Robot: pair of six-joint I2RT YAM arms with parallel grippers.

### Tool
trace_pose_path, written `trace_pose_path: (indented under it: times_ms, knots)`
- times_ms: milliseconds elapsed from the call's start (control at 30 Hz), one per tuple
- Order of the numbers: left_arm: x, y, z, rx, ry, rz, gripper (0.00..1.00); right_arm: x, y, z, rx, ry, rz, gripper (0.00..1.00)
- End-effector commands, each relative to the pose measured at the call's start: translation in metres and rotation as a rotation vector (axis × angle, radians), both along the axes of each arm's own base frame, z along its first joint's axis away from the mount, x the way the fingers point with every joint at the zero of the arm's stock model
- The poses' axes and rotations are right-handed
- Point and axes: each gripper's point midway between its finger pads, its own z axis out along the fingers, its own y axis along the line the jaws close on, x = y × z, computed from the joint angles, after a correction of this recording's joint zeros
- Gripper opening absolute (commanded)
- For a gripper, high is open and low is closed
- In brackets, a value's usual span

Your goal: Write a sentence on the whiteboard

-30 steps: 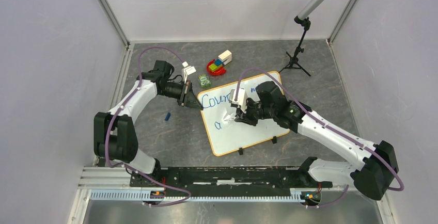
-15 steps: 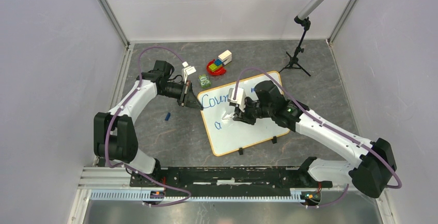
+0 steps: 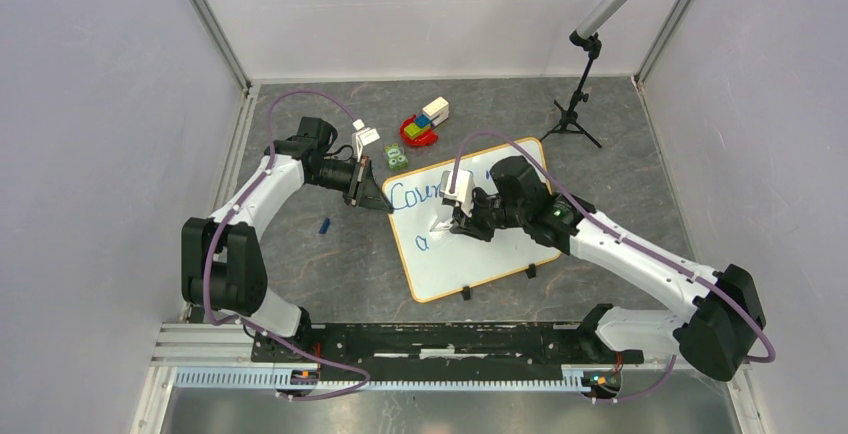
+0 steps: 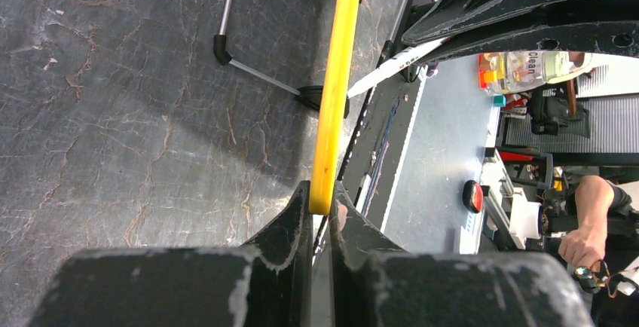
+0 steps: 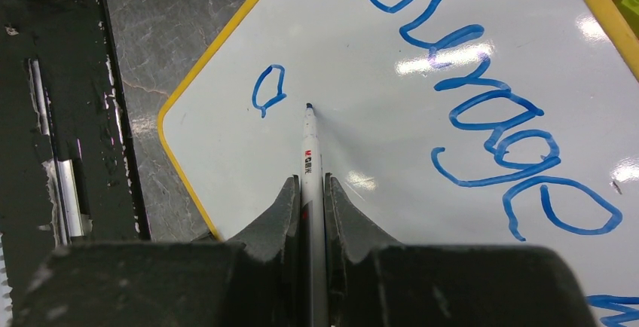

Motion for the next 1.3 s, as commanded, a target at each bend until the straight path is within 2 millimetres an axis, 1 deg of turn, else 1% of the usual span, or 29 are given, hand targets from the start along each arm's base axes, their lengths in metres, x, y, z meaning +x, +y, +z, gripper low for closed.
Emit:
trace_pose_path:
  times_ms: [0, 267, 400, 567, 767, 833, 900, 1033, 1267]
  knots:
    - [0.008, -0.001, 0.006, -0.001, -0.076, 0.000, 0.03, -0.001, 0.000, -0.003, 0.007, -0.017, 0.006, 0.00]
    - [0.008, -0.001, 0.004, 0.003, -0.072, 0.002, 0.02, -0.011, -0.009, -0.022, -0.034, 0.008, 0.020, 0.00]
    - [0.008, 0.000, 0.003, 0.005, -0.073, 0.002, 0.02, -0.014, -0.014, -0.026, -0.052, 0.014, 0.026, 0.00]
    - [0.008, -0.001, 0.003, 0.004, -0.070, 0.002, 0.02, -0.014, -0.016, -0.016, -0.054, -0.009, 0.029, 0.00]
    - [0.008, -0.001, 0.005, 0.000, -0.070, 0.003, 0.02, -0.008, -0.012, 0.016, -0.013, -0.053, 0.025, 0.00]
    - [0.008, -0.001, 0.005, 0.000, -0.070, 0.003, 0.02, -0.007, -0.011, 0.025, 0.001, -0.064, 0.023, 0.00]
    - [0.009, -0.001, 0.005, -0.001, -0.071, 0.003, 0.02, -0.006, -0.009, 0.029, 0.010, -0.068, 0.022, 0.00]
    - [0.009, -0.001, 0.007, -0.003, -0.075, 0.003, 0.02, -0.003, -0.006, 0.029, 0.015, -0.070, 0.020, 0.00]
    - [0.008, -0.001, 0.007, -0.002, -0.074, 0.003, 0.02, 0.003, -0.007, 0.015, -0.018, -0.072, -0.001, 0.00]
